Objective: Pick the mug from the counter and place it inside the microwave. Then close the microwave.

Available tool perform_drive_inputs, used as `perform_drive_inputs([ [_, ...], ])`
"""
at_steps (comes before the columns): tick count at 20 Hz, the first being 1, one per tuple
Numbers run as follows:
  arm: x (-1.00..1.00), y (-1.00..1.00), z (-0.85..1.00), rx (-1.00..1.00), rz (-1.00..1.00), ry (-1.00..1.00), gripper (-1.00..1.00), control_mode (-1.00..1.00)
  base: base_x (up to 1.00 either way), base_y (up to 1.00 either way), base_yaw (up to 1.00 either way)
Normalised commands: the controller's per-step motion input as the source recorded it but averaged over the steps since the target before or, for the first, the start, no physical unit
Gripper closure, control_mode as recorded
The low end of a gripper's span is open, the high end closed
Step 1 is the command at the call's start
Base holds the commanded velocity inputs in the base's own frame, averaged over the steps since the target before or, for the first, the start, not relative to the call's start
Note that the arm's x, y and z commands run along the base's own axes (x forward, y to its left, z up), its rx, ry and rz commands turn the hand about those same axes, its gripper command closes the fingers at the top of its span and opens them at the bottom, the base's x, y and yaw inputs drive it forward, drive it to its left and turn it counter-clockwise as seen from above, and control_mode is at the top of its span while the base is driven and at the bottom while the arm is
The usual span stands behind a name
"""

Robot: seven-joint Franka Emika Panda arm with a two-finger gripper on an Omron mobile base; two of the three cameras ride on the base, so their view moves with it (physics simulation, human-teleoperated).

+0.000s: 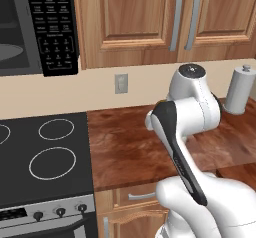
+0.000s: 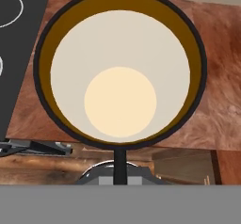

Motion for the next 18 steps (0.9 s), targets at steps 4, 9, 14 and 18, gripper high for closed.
perform_drive_inputs([
  [4,0.0,0.0,0.0,0.0,0.0,0.0,1.0,-1.0,0.0,0.0,0.0],
  [9,-0.07,0.0,0.0,0.0,0.0,0.0,1.0,-1.0,0.0,0.0,0.0],
  [14,-0.12,0.0,0.0,0.0,0.0,0.0,1.0,-1.0,0.0,0.0,0.0],
  [18,0.0,0.0,0.0,0.0,0.0,0.0,1.0,1.0,-0.35,0.02,0.0],
])
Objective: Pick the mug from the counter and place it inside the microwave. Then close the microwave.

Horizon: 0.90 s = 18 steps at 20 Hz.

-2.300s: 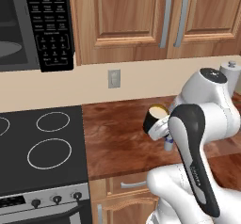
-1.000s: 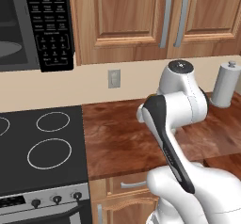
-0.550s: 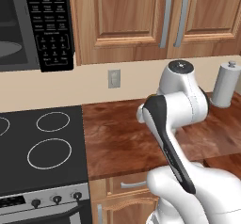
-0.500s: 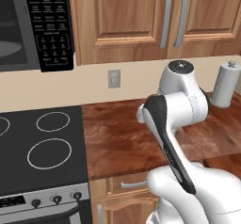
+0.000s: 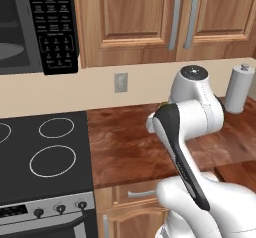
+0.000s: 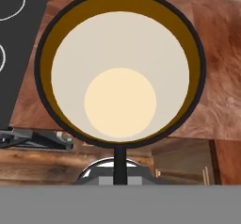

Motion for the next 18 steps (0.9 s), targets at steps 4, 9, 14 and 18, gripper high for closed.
perform_drive_inputs([
  [4,0.0,0.0,0.0,0.0,0.0,0.0,1.0,1.0,-0.66,0.19,0.02],
  [9,0.0,0.0,0.0,0.0,0.0,0.0,1.0,1.0,-0.57,0.6,0.11],
  [14,0.0,0.0,0.0,0.0,0.0,0.0,1.0,1.0,-0.15,0.63,0.16],
  [18,0.0,0.0,0.0,0.0,0.0,0.0,1.0,1.0,0.0,0.61,0.23],
])
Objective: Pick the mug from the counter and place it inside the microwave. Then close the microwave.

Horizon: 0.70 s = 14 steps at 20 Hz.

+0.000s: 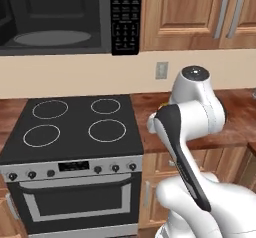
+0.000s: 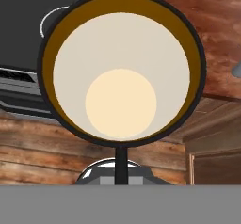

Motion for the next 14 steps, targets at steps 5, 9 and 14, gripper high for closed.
perform_drive_inputs([
  [5,0.0,0.0,0.0,0.0,0.0,0.0,1.0,1.0,0.02,0.42,0.25],
  [9,0.0,0.0,0.0,0.0,0.0,0.0,1.0,1.0,0.16,0.33,0.28],
  [14,0.0,0.0,0.0,0.0,0.0,0.0,1.0,1.0,0.3,0.3,0.3],
])
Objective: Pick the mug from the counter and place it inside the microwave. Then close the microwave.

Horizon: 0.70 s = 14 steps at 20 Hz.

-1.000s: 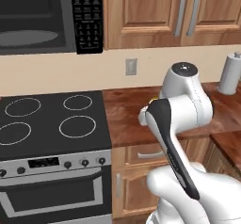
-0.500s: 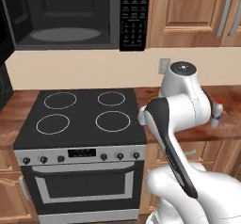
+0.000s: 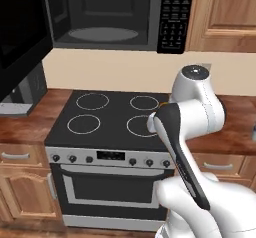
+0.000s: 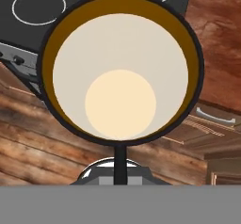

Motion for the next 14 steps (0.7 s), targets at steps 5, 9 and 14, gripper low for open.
perform_drive_inputs([
  [5,0.0,0.0,0.0,0.0,0.0,0.0,1.0,1.0,0.21,0.16,0.21],
  [9,0.0,0.0,0.0,0.0,0.0,0.0,1.0,1.0,0.3,0.0,0.02],
  [14,0.0,0.0,0.0,0.0,0.0,0.0,1.0,1.0,0.55,0.1,0.0],
])
